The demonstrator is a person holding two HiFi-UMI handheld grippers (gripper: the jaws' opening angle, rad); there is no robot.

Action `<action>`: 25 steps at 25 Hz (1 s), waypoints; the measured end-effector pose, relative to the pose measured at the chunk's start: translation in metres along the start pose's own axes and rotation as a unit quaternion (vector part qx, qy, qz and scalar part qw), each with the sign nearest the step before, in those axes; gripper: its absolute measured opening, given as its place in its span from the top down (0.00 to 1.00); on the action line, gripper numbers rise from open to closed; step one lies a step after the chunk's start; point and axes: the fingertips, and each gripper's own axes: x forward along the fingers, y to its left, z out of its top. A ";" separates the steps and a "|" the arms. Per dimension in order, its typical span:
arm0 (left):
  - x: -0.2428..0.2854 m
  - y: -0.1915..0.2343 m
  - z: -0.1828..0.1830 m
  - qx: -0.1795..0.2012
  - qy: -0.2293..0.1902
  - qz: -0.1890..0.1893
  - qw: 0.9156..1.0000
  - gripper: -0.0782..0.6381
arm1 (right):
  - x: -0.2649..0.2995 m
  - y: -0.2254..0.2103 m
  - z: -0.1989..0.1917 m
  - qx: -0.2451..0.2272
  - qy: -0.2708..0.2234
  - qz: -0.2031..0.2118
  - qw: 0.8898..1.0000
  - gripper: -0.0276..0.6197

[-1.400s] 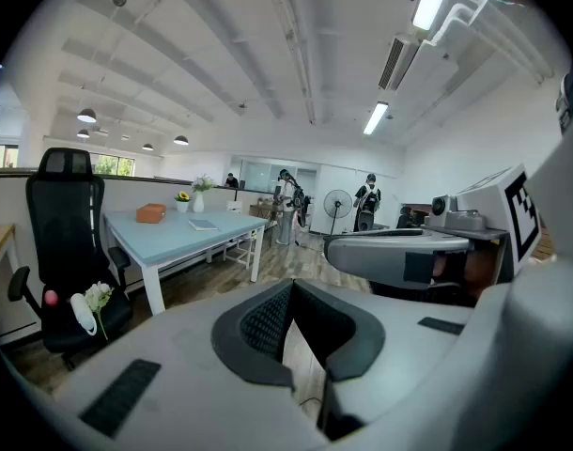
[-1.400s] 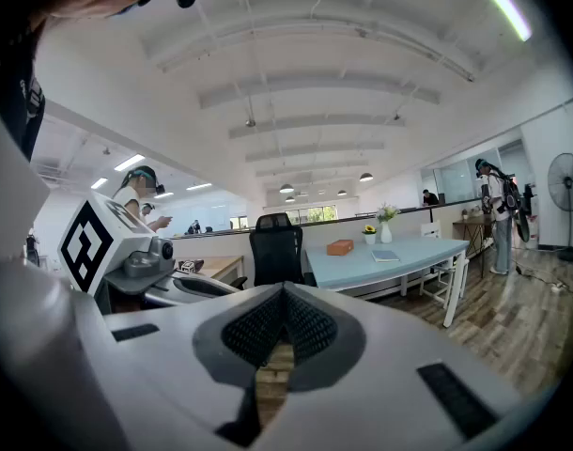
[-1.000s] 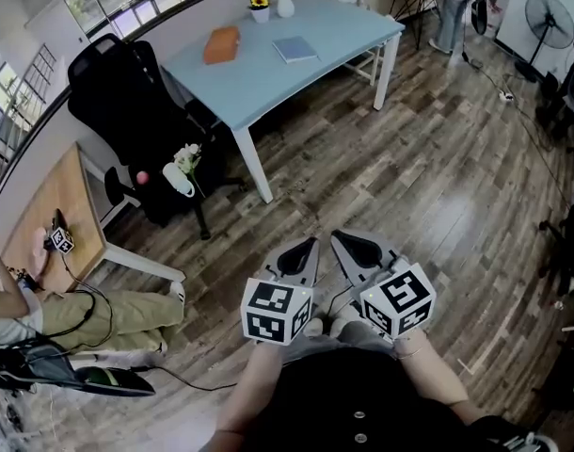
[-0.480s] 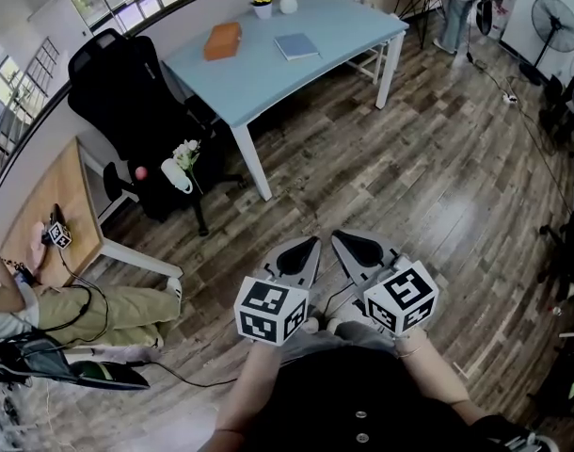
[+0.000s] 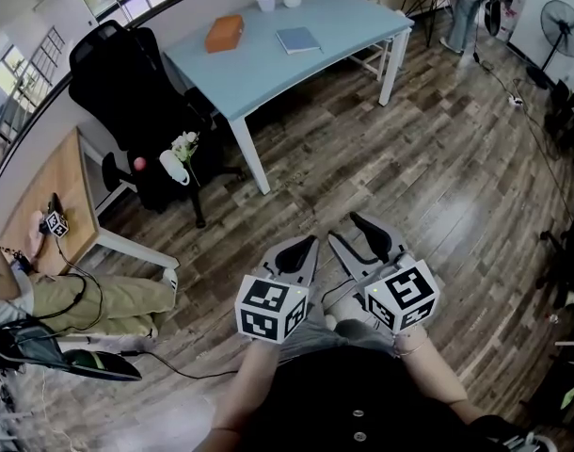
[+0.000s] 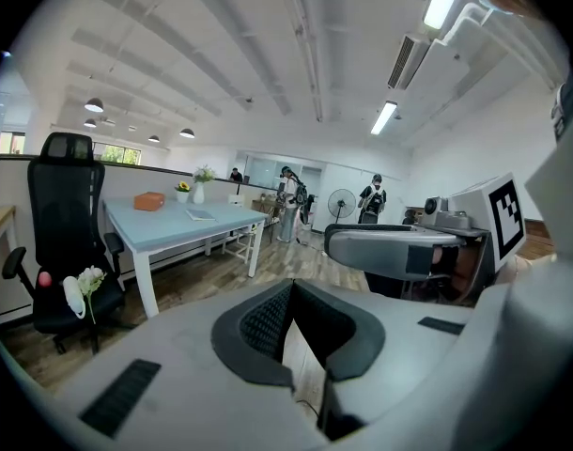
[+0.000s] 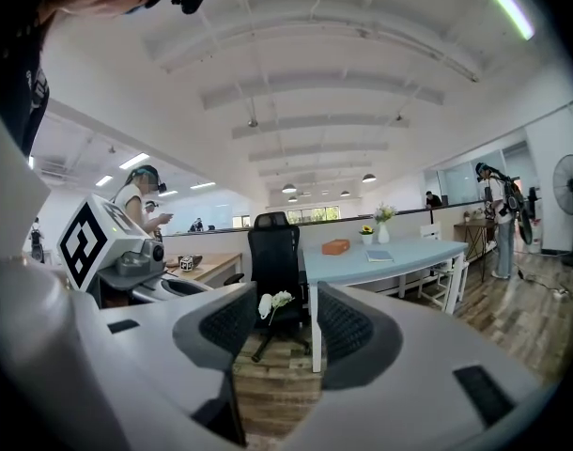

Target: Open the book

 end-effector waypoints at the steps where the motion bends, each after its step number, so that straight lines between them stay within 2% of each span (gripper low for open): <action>1: 0.000 0.001 0.000 0.000 0.001 0.002 1.000 0.87 | 0.001 -0.001 0.000 0.001 0.000 0.000 1.000 0.65; 8: 0.013 0.015 -0.002 -0.009 0.009 0.013 1.000 0.87 | 0.011 -0.016 -0.004 0.006 0.007 0.001 1.000 0.62; 15: 0.045 0.039 0.004 -0.013 0.023 -0.001 1.000 0.87 | 0.042 -0.040 -0.006 0.018 0.017 -0.007 1.000 0.62; 25: 0.100 0.115 0.055 -0.022 0.005 -0.021 1.000 0.87 | 0.129 -0.083 0.020 0.001 0.023 -0.014 1.000 0.63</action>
